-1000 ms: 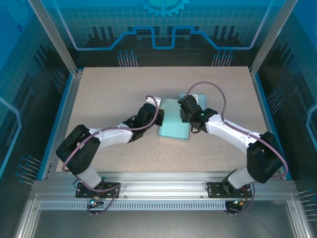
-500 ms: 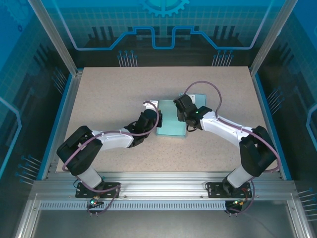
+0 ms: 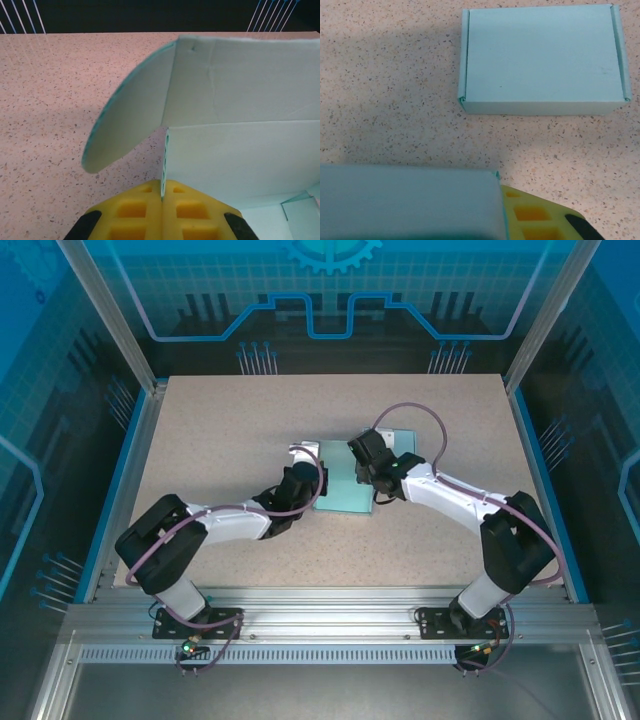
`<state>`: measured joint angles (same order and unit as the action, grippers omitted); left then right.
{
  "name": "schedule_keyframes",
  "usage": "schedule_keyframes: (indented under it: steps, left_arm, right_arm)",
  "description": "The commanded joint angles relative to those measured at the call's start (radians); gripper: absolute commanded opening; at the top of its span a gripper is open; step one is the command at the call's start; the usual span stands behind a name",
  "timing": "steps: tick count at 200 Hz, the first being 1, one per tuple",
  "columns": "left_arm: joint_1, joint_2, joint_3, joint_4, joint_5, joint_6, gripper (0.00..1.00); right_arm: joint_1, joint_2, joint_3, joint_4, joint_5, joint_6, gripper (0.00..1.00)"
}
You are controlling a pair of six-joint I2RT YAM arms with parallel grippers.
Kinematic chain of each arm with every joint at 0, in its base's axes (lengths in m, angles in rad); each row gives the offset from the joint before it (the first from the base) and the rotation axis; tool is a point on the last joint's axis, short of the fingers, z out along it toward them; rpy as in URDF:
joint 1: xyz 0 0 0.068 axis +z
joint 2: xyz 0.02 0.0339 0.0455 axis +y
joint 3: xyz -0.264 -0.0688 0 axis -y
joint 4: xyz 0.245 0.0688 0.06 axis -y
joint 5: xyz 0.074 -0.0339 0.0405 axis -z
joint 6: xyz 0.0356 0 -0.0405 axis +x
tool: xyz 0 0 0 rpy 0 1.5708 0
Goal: Fold the paper box
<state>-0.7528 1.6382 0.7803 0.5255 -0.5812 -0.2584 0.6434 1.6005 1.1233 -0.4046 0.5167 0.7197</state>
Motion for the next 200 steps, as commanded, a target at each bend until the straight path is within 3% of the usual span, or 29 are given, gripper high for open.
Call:
schedule_keyframes:
  steps: [1,79,172,200]
  left_arm:
    - [-0.030,0.030,-0.004,0.087,-0.018,-0.037,0.00]
    - [-0.036,0.112,0.088,0.081,0.013,-0.046,0.00]
    - [-0.037,0.085,-0.050,0.118,0.006,-0.109,0.00]
    - [-0.037,0.075,-0.108,0.163,0.048,-0.140,0.00]
  right_arm:
    - [0.028,0.013,-0.010,0.078,-0.031,0.060,0.20]
    - [0.029,0.090,0.078,0.129,-0.018,-0.016,0.21]
    - [0.036,0.118,-0.026,0.232,-0.067,0.051,0.22]
    - [0.054,0.094,-0.076,0.249,-0.057,0.070,0.22]
